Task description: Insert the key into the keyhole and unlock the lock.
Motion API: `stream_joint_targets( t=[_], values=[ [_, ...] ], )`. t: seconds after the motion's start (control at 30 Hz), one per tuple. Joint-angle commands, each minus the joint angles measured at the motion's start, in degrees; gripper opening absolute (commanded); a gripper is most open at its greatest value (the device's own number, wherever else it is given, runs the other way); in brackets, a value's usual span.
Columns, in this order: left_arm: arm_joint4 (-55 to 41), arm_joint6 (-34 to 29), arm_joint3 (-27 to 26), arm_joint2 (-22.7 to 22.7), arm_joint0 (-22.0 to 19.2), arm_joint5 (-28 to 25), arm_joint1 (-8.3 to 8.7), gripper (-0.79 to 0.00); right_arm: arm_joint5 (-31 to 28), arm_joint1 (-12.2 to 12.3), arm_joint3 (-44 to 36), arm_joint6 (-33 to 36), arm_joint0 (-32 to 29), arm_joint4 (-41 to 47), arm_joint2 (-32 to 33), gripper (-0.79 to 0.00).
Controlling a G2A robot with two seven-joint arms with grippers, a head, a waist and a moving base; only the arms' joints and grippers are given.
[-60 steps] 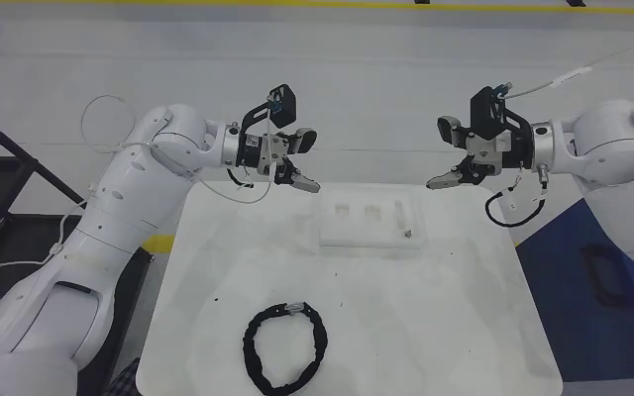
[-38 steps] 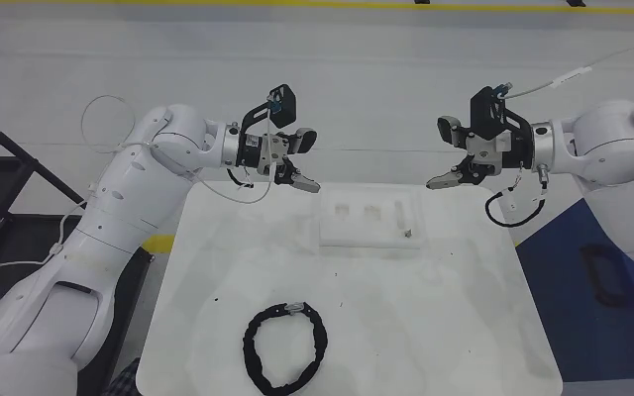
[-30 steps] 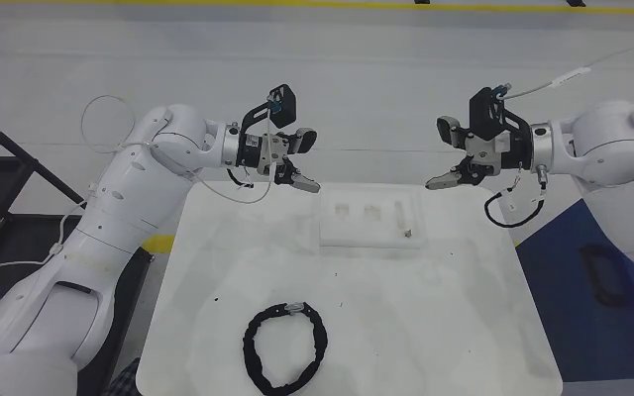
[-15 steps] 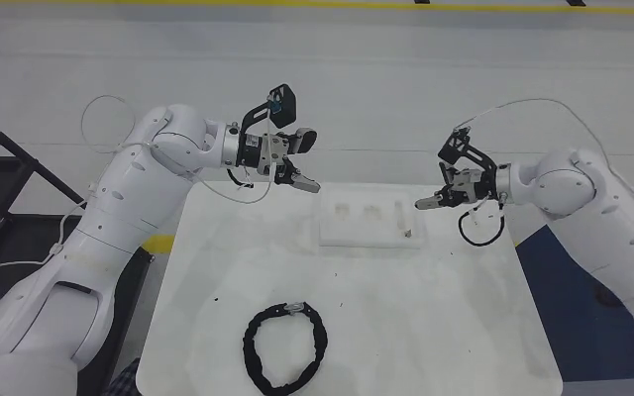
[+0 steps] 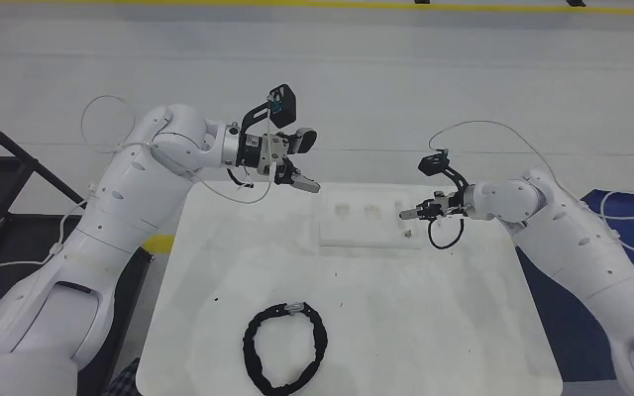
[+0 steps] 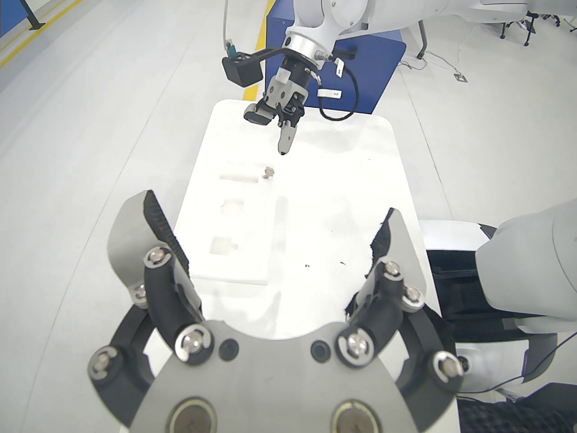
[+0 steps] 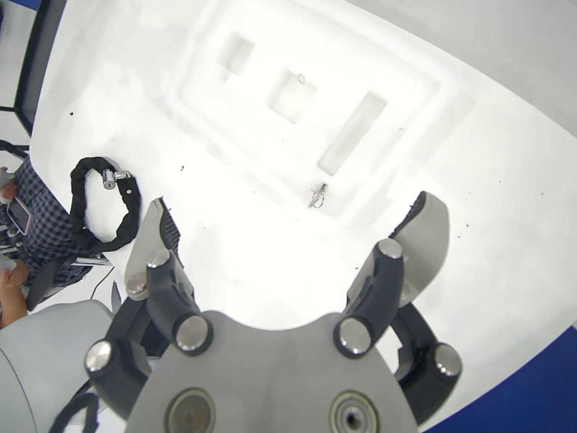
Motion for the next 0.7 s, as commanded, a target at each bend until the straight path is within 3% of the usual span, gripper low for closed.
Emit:
stream_joint_targets(
  t=[0.0, 0.17, 0.67],
  values=[
    [0.0, 0.0, 0.0, 0.0, 0.0, 0.0, 0.00, 0.000, 1.8, -0.9, 0.5, 0.0, 0.2, -0.5, -0.8, 0.000],
    [0.0, 0.0, 0.0, 0.0, 0.0, 0.0, 0.00, 0.000, 4.0, -2.3, 2.8, 0.0, -0.1, 1.6, -1.2, 0.000],
    [0.0, 0.0, 0.0, 0.0, 0.0, 0.0, 0.00, 0.000, 4.3, -2.3, 2.9, -0.2, -0.2, 1.4, -1.2, 0.000]
  ],
)
